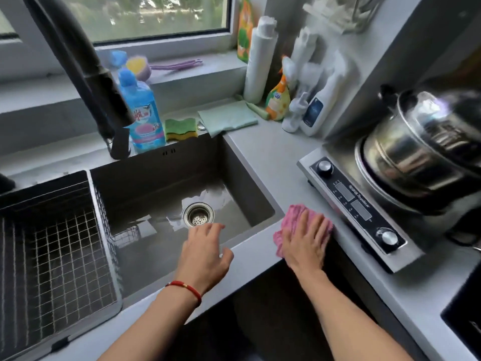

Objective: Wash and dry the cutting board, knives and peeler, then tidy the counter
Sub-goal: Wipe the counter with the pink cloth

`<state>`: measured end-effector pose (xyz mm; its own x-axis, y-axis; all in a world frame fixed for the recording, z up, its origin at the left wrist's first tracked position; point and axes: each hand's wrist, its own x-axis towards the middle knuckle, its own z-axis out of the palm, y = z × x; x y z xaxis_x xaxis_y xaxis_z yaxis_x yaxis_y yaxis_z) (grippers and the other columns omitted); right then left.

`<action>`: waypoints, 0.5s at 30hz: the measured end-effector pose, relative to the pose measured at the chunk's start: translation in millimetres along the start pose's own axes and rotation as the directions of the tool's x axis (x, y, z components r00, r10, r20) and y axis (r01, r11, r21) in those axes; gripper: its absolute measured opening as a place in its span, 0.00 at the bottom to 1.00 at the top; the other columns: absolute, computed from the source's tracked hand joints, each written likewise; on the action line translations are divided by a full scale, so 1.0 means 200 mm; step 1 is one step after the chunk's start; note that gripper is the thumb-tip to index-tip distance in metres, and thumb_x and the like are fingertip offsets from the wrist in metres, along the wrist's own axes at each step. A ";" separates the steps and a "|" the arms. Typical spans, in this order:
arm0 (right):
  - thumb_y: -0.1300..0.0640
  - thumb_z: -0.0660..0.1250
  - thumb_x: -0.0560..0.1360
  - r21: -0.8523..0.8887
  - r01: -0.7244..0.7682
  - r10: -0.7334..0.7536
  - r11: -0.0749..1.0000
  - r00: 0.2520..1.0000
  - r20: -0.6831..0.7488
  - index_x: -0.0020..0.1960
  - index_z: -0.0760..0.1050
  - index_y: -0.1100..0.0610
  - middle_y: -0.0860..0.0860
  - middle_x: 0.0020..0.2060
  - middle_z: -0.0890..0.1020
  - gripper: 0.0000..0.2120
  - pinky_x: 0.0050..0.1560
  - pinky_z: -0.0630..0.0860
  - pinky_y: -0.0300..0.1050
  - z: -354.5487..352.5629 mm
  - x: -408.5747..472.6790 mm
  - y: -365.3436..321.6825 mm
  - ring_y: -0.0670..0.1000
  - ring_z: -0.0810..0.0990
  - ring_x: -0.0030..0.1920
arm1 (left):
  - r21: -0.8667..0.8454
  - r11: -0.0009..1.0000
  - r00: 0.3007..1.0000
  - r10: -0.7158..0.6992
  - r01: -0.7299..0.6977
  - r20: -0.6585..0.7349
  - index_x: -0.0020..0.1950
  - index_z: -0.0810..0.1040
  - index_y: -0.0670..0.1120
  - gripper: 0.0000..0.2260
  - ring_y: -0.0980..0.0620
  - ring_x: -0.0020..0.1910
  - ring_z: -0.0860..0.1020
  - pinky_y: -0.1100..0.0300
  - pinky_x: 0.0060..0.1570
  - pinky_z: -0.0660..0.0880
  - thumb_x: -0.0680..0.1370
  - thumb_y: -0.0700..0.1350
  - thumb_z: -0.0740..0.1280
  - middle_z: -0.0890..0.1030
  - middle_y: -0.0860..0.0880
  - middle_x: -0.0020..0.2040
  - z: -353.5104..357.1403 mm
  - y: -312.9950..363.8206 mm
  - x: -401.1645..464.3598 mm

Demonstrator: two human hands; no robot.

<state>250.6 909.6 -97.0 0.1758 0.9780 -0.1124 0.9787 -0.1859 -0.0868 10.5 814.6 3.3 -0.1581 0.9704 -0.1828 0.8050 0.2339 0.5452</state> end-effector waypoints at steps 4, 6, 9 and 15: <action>0.39 0.47 0.82 0.009 -0.173 0.172 0.985 0.983 0.069 0.83 0.45 0.58 0.70 0.79 0.49 0.37 0.77 0.42 0.71 -0.08 0.22 -0.11 0.70 0.46 0.80 | -0.009 0.999 0.999 -0.040 0.040 0.011 0.75 0.68 0.49 0.24 0.48 0.72 0.65 0.52 0.71 0.67 0.79 0.49 0.65 0.72 0.49 0.71 0.03 0.03 0.15; 0.42 0.50 0.81 0.015 -0.147 0.147 0.989 0.989 0.026 0.83 0.52 0.59 0.73 0.78 0.53 0.35 0.76 0.42 0.74 -0.04 0.26 -0.25 0.73 0.50 0.78 | -0.016 0.998 0.998 -0.059 0.059 0.018 0.75 0.69 0.48 0.24 0.47 0.71 0.66 0.53 0.70 0.68 0.78 0.49 0.65 0.73 0.48 0.70 0.07 0.05 0.28; 0.41 0.49 0.81 -0.031 0.248 -0.249 0.968 0.968 -0.029 0.83 0.54 0.56 0.69 0.79 0.54 0.34 0.77 0.42 0.72 0.01 0.22 -0.31 0.71 0.51 0.79 | -0.003 0.998 0.997 -0.067 0.067 0.033 0.74 0.69 0.47 0.24 0.45 0.70 0.68 0.54 0.70 0.66 0.78 0.49 0.65 0.74 0.46 0.69 0.10 0.08 0.46; 0.39 0.46 0.81 -0.048 0.373 -0.375 0.927 0.927 -0.033 0.84 0.46 0.52 0.63 0.82 0.48 0.34 0.79 0.42 0.66 -0.02 0.61 -0.38 0.65 0.45 0.81 | -0.065 0.993 0.994 -0.104 0.101 -0.045 0.76 0.67 0.47 0.25 0.46 0.69 0.69 0.55 0.69 0.65 0.79 0.48 0.65 0.74 0.46 0.70 0.12 0.10 0.81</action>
<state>197.8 1043.1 -99.7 -0.2004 0.9789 -0.0391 0.9775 0.1972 -0.0743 15.0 975.8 -34.2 -0.2666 0.9424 -0.2019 0.7463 0.3344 0.5756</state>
